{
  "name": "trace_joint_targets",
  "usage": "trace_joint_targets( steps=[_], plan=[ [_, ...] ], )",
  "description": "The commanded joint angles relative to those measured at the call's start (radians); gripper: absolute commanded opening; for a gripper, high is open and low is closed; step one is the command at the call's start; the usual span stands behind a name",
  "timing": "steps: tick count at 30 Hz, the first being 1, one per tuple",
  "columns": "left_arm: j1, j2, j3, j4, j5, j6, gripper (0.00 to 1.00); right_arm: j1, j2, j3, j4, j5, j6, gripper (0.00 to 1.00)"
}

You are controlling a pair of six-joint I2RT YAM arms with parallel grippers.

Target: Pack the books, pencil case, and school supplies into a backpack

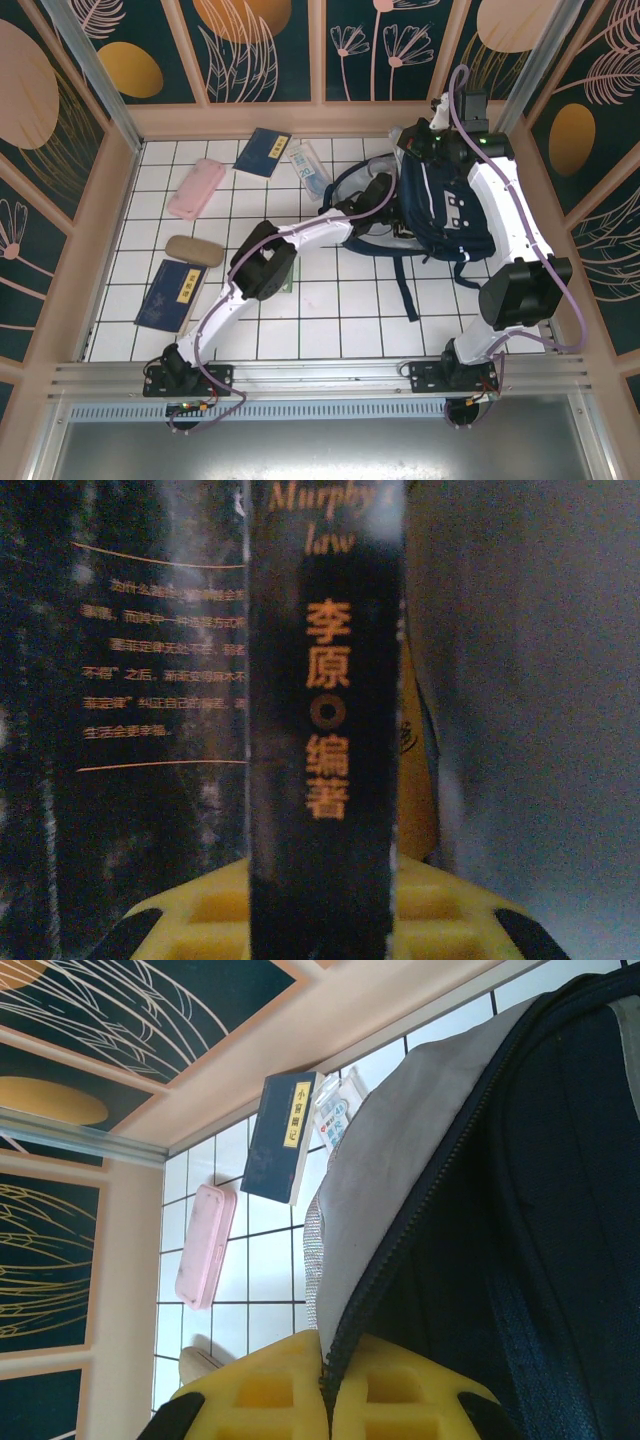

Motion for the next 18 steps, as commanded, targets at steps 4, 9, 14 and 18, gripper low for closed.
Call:
trace_joint_targets(
  steps=[4,9,14,18],
  plan=[
    [0.022,-0.185,-0.054,0.087,0.014,0.049,0.00,-0.001,-0.039,0.046,0.110,-0.041,-0.012,0.00],
    [0.033,-0.270,-0.182,0.382,0.145,-0.054,0.00,-0.017,-0.040,0.049,0.114,-0.053,-0.007,0.00],
    [0.037,-0.218,-0.218,0.594,0.267,-0.196,0.00,-0.032,-0.043,0.051,0.120,-0.071,-0.002,0.00],
    [0.046,-0.211,-0.247,0.529,0.246,-0.168,0.04,-0.050,-0.047,0.046,0.116,-0.075,-0.005,0.00]
  ],
)
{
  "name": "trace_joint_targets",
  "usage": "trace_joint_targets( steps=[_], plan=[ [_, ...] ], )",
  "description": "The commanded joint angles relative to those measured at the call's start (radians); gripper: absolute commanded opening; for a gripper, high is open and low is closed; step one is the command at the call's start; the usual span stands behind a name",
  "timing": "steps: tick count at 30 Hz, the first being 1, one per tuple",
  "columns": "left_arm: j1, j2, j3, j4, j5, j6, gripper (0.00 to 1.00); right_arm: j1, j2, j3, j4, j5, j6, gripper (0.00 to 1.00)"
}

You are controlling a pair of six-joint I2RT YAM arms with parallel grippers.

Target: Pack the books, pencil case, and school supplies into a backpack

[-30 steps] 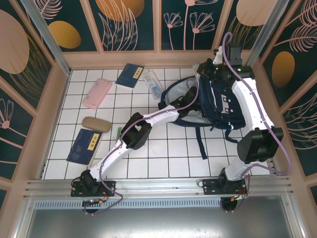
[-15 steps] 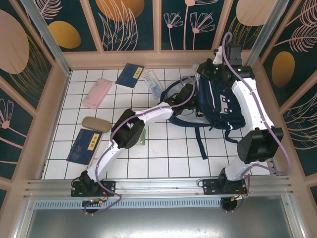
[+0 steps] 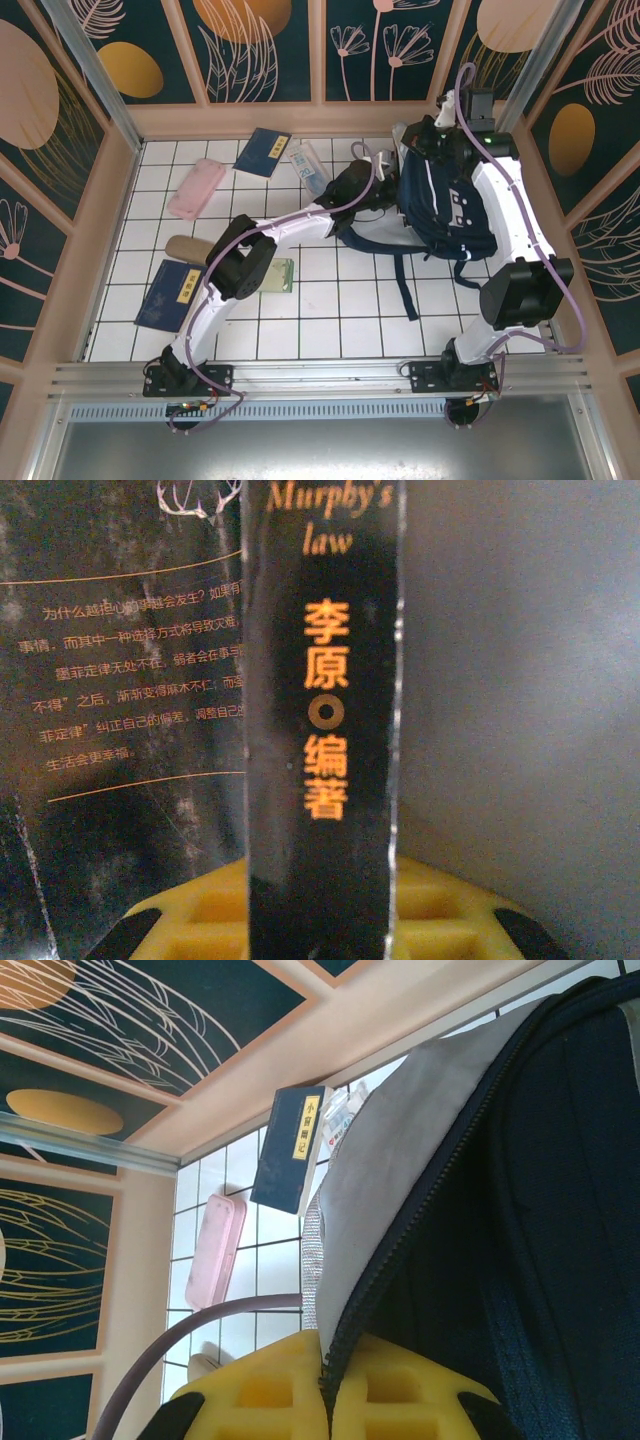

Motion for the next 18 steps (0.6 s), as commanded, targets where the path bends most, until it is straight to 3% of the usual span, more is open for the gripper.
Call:
trace_joint_targets(
  steps=[1,4,10,18],
  plan=[
    [0.004,-0.030,-0.007,0.111,0.031,0.038,0.03,-0.018,-0.050,0.041,0.092,-0.041,-0.005,0.00],
    [0.019,-0.081,-0.066,-0.032,-0.055,0.146,0.06,-0.023,-0.055,0.019,0.097,-0.042,-0.007,0.00],
    [0.086,-0.211,-0.292,-0.059,-0.118,0.181,0.08,-0.033,-0.061,-0.017,0.107,-0.022,-0.025,0.00],
    [0.138,-0.387,-0.413,-0.131,-0.178,0.253,0.12,-0.037,-0.060,-0.075,0.131,-0.010,-0.038,0.00]
  ],
)
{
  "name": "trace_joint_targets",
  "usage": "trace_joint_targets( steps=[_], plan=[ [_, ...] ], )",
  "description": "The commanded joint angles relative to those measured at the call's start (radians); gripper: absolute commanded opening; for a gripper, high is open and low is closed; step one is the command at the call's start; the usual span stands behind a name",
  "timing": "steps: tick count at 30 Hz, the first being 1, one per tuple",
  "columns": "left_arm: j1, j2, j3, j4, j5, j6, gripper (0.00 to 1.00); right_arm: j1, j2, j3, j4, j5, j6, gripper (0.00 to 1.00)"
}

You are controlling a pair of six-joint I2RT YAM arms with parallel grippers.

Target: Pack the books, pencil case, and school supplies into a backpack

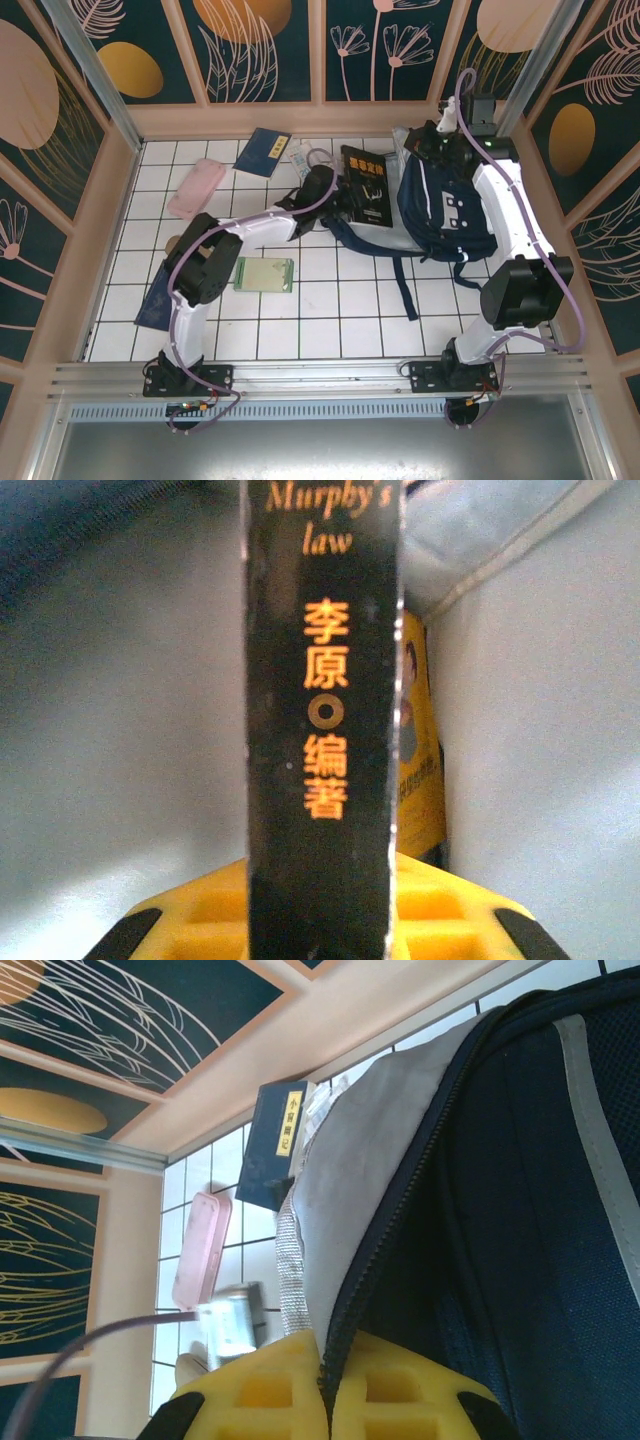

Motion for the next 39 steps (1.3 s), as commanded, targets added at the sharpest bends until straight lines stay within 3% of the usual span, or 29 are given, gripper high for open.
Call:
trace_joint_targets(
  steps=[1,6,9,18,23,30,39],
  plan=[
    [0.009,-0.103,-0.004,0.012,-0.044,0.074,0.15,-0.014,-0.058,-0.015,0.100,-0.001,-0.016,0.00],
    [0.013,-0.087,-0.005,0.027,0.021,0.076,0.15,-0.015,-0.061,-0.024,0.105,-0.006,-0.017,0.00],
    [0.013,-0.062,-0.001,0.141,0.112,0.005,0.11,-0.014,-0.065,-0.013,0.102,-0.007,-0.021,0.00],
    [-0.002,0.057,0.031,0.525,0.246,-0.252,0.07,-0.031,-0.063,0.043,0.122,-0.097,0.018,0.00],
    [-0.045,0.158,0.112,0.596,0.260,-0.311,0.06,-0.033,-0.055,0.082,0.143,-0.158,0.052,0.00],
    [-0.111,0.324,0.295,0.533,0.248,-0.302,0.06,-0.029,-0.045,0.093,0.167,-0.197,0.092,0.00],
    [-0.157,0.577,0.703,0.122,0.091,-0.179,0.11,-0.010,-0.036,0.094,0.163,-0.191,0.095,0.00]
  ],
)
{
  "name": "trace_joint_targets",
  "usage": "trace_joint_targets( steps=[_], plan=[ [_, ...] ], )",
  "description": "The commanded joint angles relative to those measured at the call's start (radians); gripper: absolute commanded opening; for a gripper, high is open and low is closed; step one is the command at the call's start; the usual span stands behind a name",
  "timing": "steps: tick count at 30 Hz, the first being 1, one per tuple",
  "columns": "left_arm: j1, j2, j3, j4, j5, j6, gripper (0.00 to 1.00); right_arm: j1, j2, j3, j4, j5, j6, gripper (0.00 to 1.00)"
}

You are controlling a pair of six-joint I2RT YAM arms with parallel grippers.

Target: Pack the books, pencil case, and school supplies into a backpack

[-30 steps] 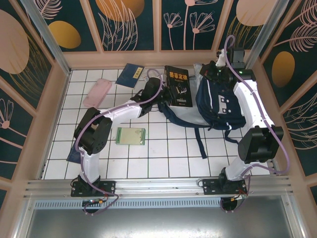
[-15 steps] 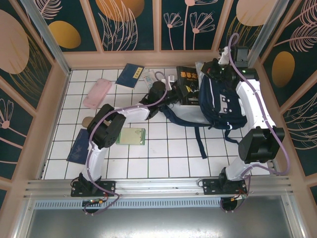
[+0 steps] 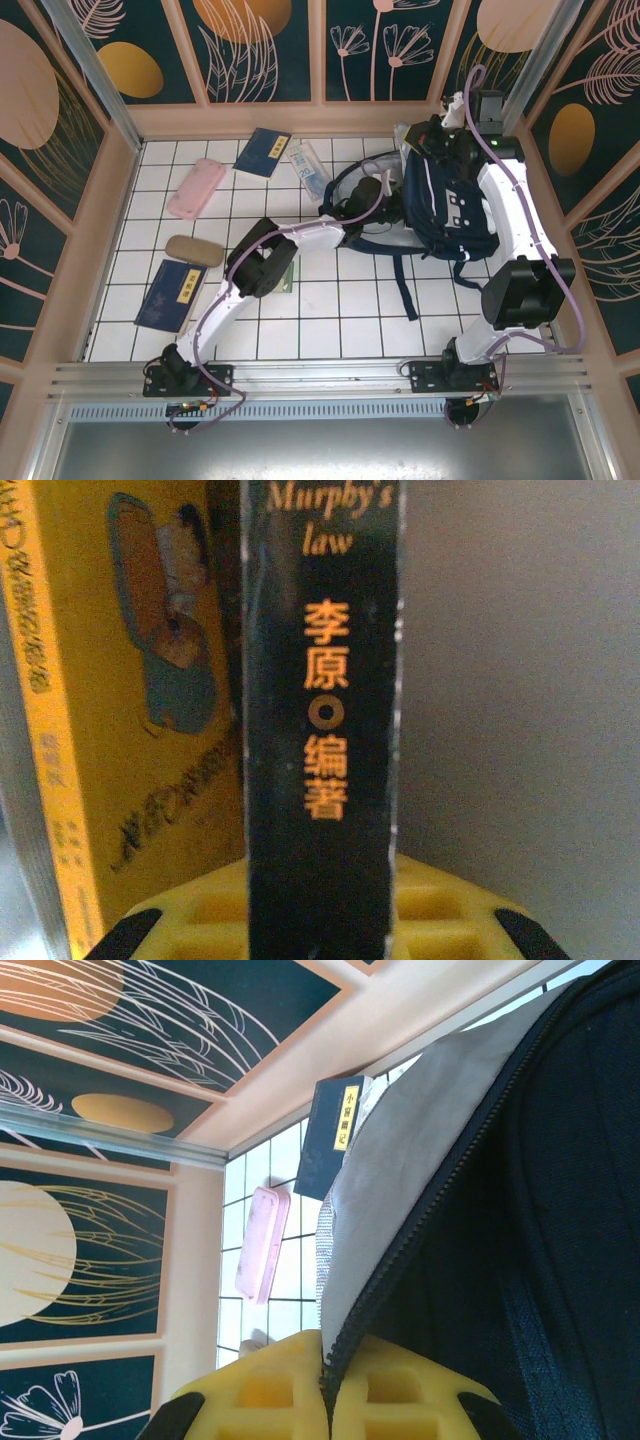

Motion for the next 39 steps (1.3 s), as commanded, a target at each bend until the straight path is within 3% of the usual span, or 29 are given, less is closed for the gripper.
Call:
trace_joint_targets(
  steps=[1,3,5,7,10,16,19,23,28,33,39],
  plan=[
    [-0.003,0.093,0.206,-0.160,-0.081,0.080,0.13,0.015,-0.031,0.072,0.131,-0.059,0.015,0.00],
    [-0.003,0.151,0.318,-0.279,-0.088,0.103,0.18,0.016,-0.032,0.071,0.128,-0.053,0.012,0.00],
    [-0.003,0.158,0.342,-0.333,-0.087,0.125,0.36,0.016,-0.031,0.069,0.123,-0.046,0.006,0.00],
    [-0.002,0.111,0.277,-0.352,-0.117,0.153,0.52,0.016,-0.031,0.065,0.115,-0.040,-0.003,0.00],
    [0.003,0.019,0.179,-0.370,-0.172,0.215,0.62,0.016,-0.033,0.057,0.111,-0.032,-0.012,0.00],
    [0.018,-0.071,0.139,-0.492,-0.227,0.305,0.62,0.015,-0.032,0.044,0.108,-0.024,-0.019,0.00],
    [0.017,-0.094,0.096,-0.466,-0.209,0.319,0.50,0.015,-0.030,0.042,0.109,-0.022,-0.017,0.00],
    [0.017,-0.057,0.115,-0.477,-0.171,0.293,0.47,0.015,-0.030,0.041,0.109,-0.022,-0.016,0.00],
    [0.015,-0.008,0.133,-0.477,-0.121,0.268,0.36,0.015,-0.033,0.033,0.110,-0.017,-0.016,0.00],
    [0.012,-0.014,0.115,-0.503,-0.141,0.267,0.37,0.015,-0.038,0.022,0.113,-0.014,-0.017,0.00],
    [0.012,-0.162,-0.032,-0.478,-0.204,0.297,0.39,0.016,-0.042,0.016,0.107,-0.005,-0.029,0.00]
  ],
)
